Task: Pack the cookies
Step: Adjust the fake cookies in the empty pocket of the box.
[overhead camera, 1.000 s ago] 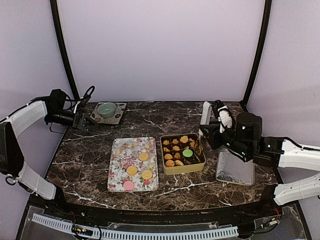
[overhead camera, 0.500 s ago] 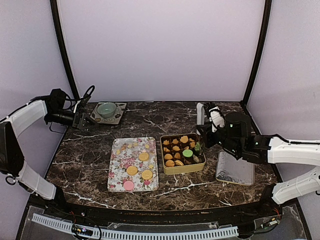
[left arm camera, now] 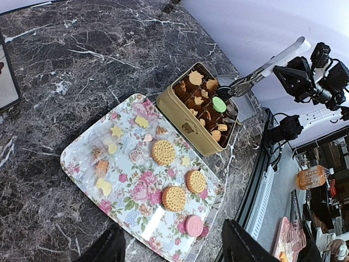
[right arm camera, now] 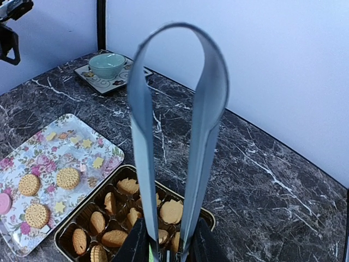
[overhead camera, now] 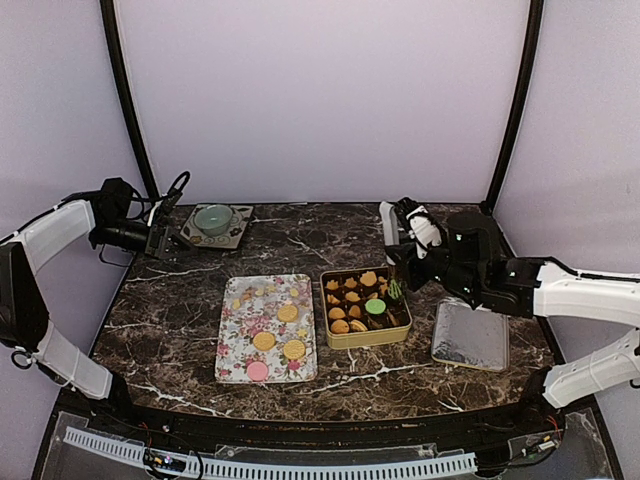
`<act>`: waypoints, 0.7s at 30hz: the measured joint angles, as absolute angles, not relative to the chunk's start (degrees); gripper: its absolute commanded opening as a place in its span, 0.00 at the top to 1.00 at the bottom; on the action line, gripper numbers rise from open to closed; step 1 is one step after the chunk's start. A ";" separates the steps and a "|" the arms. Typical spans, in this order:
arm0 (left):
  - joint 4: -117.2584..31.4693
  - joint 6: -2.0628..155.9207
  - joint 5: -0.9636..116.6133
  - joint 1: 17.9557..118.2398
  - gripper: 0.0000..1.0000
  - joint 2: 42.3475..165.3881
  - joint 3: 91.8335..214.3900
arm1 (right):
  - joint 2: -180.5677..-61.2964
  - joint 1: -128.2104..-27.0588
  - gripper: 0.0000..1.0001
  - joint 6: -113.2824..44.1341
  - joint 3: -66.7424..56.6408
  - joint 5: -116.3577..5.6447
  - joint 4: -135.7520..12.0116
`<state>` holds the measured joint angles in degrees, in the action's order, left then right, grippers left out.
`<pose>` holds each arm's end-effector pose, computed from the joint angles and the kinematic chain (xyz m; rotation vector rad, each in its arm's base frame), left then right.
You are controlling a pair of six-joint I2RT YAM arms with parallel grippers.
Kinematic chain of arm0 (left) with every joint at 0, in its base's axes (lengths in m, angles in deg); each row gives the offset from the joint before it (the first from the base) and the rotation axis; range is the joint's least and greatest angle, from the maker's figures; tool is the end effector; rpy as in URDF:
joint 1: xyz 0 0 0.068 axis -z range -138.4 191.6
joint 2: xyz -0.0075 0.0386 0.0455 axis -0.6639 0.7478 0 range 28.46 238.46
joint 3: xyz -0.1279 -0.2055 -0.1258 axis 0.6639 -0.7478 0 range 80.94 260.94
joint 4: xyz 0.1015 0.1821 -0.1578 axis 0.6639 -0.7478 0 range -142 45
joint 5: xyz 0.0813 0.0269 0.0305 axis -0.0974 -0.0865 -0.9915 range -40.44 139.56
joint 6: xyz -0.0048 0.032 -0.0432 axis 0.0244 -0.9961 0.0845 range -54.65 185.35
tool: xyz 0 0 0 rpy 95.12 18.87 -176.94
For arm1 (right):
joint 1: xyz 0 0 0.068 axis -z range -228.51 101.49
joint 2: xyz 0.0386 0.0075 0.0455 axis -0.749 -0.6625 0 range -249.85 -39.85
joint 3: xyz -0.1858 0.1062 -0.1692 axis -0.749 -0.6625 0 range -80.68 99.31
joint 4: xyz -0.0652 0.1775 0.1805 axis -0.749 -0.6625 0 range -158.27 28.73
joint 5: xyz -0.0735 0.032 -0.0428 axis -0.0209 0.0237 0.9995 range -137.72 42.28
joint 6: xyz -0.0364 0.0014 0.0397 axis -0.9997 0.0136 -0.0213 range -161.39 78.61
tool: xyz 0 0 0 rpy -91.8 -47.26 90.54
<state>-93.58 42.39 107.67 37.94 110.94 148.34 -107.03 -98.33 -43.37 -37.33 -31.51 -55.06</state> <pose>0.2802 -0.0124 0.2862 0.6673 2.1753 -1.0983 0.1811 0.1990 0.2801 -0.6407 1.7644 0.3111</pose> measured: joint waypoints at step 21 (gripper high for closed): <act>-94.89 42.21 107.67 37.94 0.38 111.79 150.24 | -106.42 -97.22 1.00 -53.57 -37.59 -41.78 -58.71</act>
